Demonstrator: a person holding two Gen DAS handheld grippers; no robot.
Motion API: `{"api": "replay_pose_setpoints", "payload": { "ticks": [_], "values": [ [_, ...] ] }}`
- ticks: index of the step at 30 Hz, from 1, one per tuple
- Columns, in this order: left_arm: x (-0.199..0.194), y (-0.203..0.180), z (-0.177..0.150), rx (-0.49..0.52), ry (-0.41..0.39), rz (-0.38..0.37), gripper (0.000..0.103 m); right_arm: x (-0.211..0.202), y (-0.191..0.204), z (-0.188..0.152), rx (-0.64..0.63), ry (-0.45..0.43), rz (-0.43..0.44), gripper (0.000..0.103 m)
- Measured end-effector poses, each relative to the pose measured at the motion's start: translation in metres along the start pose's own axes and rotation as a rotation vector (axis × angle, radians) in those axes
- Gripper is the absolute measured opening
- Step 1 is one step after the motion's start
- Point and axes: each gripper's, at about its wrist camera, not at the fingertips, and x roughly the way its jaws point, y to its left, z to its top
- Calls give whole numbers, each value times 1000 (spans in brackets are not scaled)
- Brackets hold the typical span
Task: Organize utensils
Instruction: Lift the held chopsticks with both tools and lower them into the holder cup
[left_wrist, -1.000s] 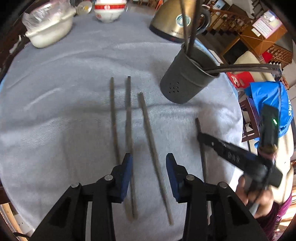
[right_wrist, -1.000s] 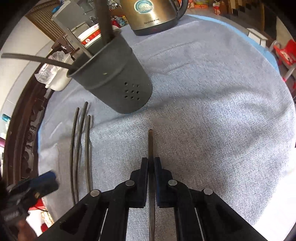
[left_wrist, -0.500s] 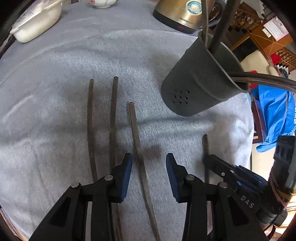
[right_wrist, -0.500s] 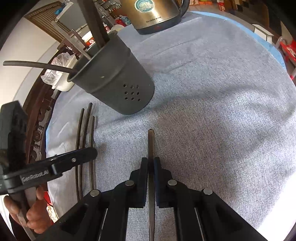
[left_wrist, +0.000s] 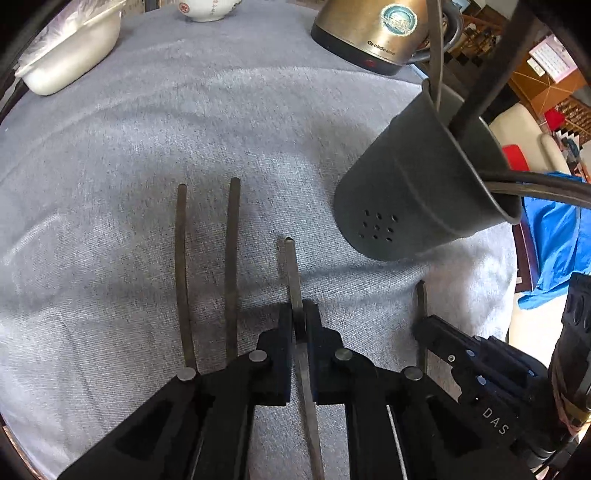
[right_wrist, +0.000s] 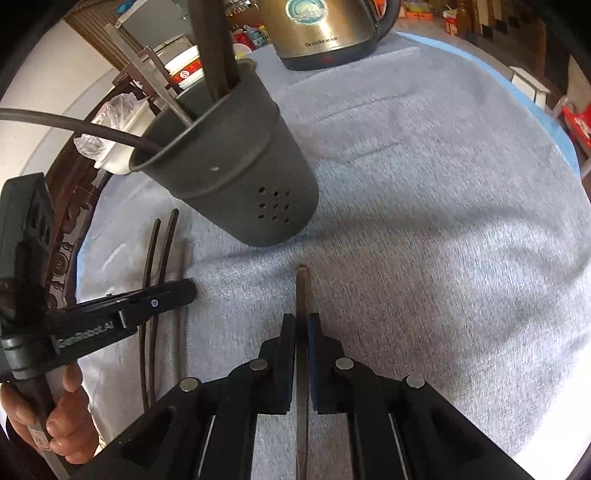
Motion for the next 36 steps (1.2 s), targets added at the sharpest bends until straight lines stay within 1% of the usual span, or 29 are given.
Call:
{"api": "replay_pose_setpoints", "payload": {
  "ticks": [3,5,13,17,19,22,24,30,32,36],
  "values": [
    [-14,-2,-5,19,-47,17,7,-5,6,-2,-8,-32,4,7],
    [-27,-5,-10,30,-88,11,7,-16,9,-3,-10,-66,34,7],
    [-111,-20,-32,86,-279,-10,6,-89,31,0,-64,-252,101,7],
    [-149,-29,-38,112,-367,-19,6,-128,43,-2,-79,-364,131,7],
    [-164,-30,-39,117,-408,-25,6,-147,48,-3,-85,-425,138,7],
    [-191,-31,-40,117,-469,-35,6,-167,57,-2,-93,-493,138,7],
    [-202,-31,-38,116,-506,-34,6,-180,65,-3,-106,-553,123,7],
    [-225,-32,-37,96,-601,-13,6,-206,73,-5,-108,-663,113,7],
    [-232,-33,-36,89,-622,-8,6,-214,77,-5,-110,-706,105,7],
    [-242,-37,-29,77,-646,-26,6,-228,80,-1,-105,-770,91,7]
  ]
}}
